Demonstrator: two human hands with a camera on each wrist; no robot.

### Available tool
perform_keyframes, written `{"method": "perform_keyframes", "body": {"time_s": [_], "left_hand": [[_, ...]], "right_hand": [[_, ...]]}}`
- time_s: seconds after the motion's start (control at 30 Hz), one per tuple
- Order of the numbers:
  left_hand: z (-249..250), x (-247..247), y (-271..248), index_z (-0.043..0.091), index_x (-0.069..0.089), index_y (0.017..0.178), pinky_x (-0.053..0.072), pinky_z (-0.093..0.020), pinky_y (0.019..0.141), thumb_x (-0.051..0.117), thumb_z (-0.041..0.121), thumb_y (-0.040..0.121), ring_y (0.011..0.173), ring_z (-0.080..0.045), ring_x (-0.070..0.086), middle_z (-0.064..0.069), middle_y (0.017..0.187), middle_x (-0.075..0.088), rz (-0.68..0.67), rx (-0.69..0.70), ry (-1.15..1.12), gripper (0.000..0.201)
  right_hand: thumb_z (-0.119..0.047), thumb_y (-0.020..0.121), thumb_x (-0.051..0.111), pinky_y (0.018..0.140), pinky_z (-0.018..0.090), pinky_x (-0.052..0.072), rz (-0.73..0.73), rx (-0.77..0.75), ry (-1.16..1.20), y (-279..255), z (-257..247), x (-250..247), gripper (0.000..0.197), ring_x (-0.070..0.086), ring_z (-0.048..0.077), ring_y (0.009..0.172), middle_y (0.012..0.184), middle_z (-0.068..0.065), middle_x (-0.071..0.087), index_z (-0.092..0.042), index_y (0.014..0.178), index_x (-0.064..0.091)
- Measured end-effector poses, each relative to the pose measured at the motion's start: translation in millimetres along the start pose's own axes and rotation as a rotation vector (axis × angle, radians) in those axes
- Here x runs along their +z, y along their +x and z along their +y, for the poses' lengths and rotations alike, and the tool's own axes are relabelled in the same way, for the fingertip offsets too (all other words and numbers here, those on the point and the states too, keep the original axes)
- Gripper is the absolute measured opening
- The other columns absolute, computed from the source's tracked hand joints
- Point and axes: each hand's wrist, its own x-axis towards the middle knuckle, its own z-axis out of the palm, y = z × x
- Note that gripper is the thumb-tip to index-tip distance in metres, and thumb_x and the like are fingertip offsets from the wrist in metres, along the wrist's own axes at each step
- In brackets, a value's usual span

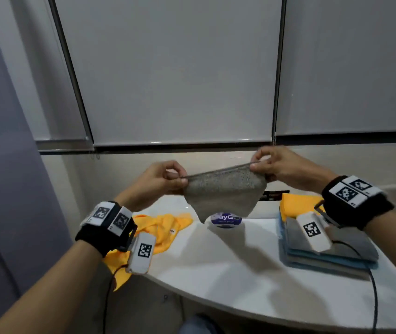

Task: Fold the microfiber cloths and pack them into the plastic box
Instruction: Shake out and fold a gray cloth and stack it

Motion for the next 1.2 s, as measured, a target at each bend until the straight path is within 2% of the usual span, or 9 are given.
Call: {"method": "perform_keyframes", "body": {"time_s": [0.1,0.2,0.43,0.53,0.63,0.7,0.8,1.0,1.2], "left_hand": [[-54,12,-37,-0.002,0.057,0.098,0.054,-0.038,0.077,0.064,-0.004,0.092,0.081,-0.029,0.063,-0.025,0.084,0.067,-0.264,-0.171,0.042,0.010],[-104,26,-59,-0.004,0.056,0.103,0.057,-0.047,0.090,0.066,0.000,0.093,0.091,-0.034,0.069,-0.032,0.096,0.069,-0.337,-0.334,0.032,0.015],[-158,49,-43,0.001,0.057,0.103,0.060,-0.045,0.084,0.064,-0.006,0.091,0.080,-0.028,0.067,-0.021,0.084,0.068,-0.085,-0.409,-0.034,0.015],[-172,64,-22,0.006,0.052,0.105,0.059,-0.042,0.076,0.062,-0.007,0.091,0.076,-0.027,0.063,-0.016,0.082,0.060,0.134,-0.408,-0.114,0.021],[-190,79,-1,0.010,0.046,0.103,0.054,-0.036,0.064,0.062,-0.004,0.089,0.069,-0.025,0.058,-0.017,0.083,0.057,0.315,-0.415,-0.096,0.025],[-204,88,10,0.014,0.047,0.099,0.053,-0.041,0.065,0.070,0.007,0.082,0.067,-0.026,0.059,-0.020,0.082,0.061,0.398,-0.420,-0.062,0.029],[-224,95,25,0.021,0.050,0.093,0.057,-0.050,0.070,0.076,0.023,0.072,0.068,-0.031,0.066,-0.018,0.080,0.069,0.496,-0.426,0.032,0.034],[-239,107,37,0.010,0.048,0.099,0.049,-0.039,0.072,0.072,0.013,0.082,0.083,-0.035,0.063,-0.018,0.088,0.065,0.562,-0.437,0.240,0.029],[-249,108,52,0.007,0.050,0.107,0.039,-0.034,0.070,0.071,0.019,0.086,0.089,-0.038,0.060,-0.019,0.106,0.062,0.537,-0.532,0.424,0.033]], "right_hand": [[-0.008,0.091,0.069,0.058,0.028,0.051,-0.162,0.159,0.017,-29,57,21,0.008,0.060,0.023,0.071,0.080,0.017,0.062,-0.004,0.093,0.062],[-0.008,0.092,0.069,0.060,0.030,0.054,-0.254,0.332,0.046,-50,109,44,0.011,0.065,0.023,0.072,0.081,0.017,0.068,-0.003,0.096,0.060],[0.003,0.091,0.062,0.053,0.026,0.052,0.007,0.472,-0.034,-37,173,72,0.007,0.060,0.014,0.062,0.075,0.010,0.062,-0.004,0.092,0.064],[-0.006,0.094,0.063,0.047,0.023,0.048,0.178,0.497,-0.075,-23,188,79,0.004,0.059,0.015,0.065,0.075,0.008,0.062,-0.004,0.091,0.065],[-0.022,0.096,0.064,0.047,0.029,0.050,0.325,0.522,-0.096,-10,211,82,0.022,0.059,0.024,0.064,0.075,0.014,0.062,-0.006,0.081,0.060],[-0.028,0.096,0.064,0.053,0.036,0.051,0.382,0.526,-0.171,-2,226,83,0.030,0.059,0.027,0.065,0.073,0.015,0.061,-0.008,0.075,0.056],[-0.027,0.097,0.059,0.063,0.036,0.044,0.403,0.546,-0.318,9,242,85,0.032,0.059,0.031,0.075,0.073,0.014,0.057,-0.008,0.073,0.053],[-0.015,0.101,0.042,0.073,0.034,0.038,0.294,0.619,-0.526,26,253,86,0.016,0.057,0.038,0.102,0.108,0.023,0.058,-0.004,0.094,0.051],[-0.019,0.105,0.039,0.089,0.039,0.042,0.210,0.689,-0.638,35,258,85,0.029,0.051,0.043,0.120,0.129,0.027,0.052,0.005,0.119,0.050]]}}
